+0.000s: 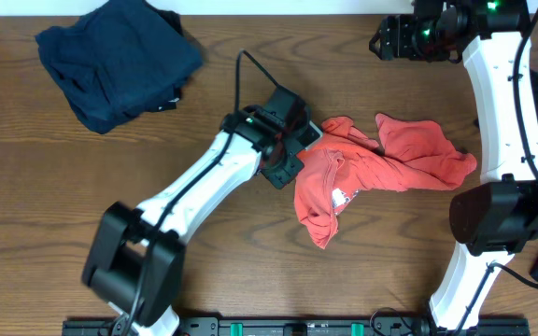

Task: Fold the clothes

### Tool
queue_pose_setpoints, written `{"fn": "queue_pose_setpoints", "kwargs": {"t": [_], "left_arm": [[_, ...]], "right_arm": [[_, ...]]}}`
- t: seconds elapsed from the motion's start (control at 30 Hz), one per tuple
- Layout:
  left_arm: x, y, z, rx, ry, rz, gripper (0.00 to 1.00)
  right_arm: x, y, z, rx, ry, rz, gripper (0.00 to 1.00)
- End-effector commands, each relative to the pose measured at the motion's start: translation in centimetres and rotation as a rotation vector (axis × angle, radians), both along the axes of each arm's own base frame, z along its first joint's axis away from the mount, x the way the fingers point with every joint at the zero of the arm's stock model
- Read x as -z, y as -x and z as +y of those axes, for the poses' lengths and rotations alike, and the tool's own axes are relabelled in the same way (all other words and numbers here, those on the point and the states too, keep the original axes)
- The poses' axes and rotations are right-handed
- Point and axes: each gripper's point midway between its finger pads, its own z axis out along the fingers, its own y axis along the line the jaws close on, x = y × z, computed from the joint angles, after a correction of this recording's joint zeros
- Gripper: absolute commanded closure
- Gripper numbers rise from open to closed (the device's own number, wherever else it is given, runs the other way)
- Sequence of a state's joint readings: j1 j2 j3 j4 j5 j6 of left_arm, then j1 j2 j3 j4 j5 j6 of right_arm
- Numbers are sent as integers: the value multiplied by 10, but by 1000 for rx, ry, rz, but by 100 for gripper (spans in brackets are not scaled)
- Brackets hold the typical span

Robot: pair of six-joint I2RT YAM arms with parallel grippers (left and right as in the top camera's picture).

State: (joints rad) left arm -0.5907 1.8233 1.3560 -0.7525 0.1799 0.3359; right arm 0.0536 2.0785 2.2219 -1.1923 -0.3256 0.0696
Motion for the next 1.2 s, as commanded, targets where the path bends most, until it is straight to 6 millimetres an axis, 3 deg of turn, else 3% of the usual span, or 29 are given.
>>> {"fn": "queue_pose_setpoints", "kwargs": {"t": [0.0, 0.13, 0.2, 0.3, 0.5, 1.17], "left_arm": [[15, -7, 6, 11, -53, -13, 53], [27, -19, 3, 9, -62, -41, 52], [34, -22, 1, 12, -61, -43, 45], [50, -23, 0, 36, -80, -28, 43], [73, -27, 17, 30, -188, -27, 44], [84, -54, 18, -20, -158, -88, 44]], "right_arm": [[4, 1, -1, -23, -1, 7, 21], [5, 2, -1, -29, 3, 9, 21], [5, 2, -1, -29, 3, 11, 21], [6, 3, -1, -29, 4, 16, 21], [6, 4, -2, -35, 12, 19, 21], [9, 7, -2, -63, 28, 22, 21]]}}
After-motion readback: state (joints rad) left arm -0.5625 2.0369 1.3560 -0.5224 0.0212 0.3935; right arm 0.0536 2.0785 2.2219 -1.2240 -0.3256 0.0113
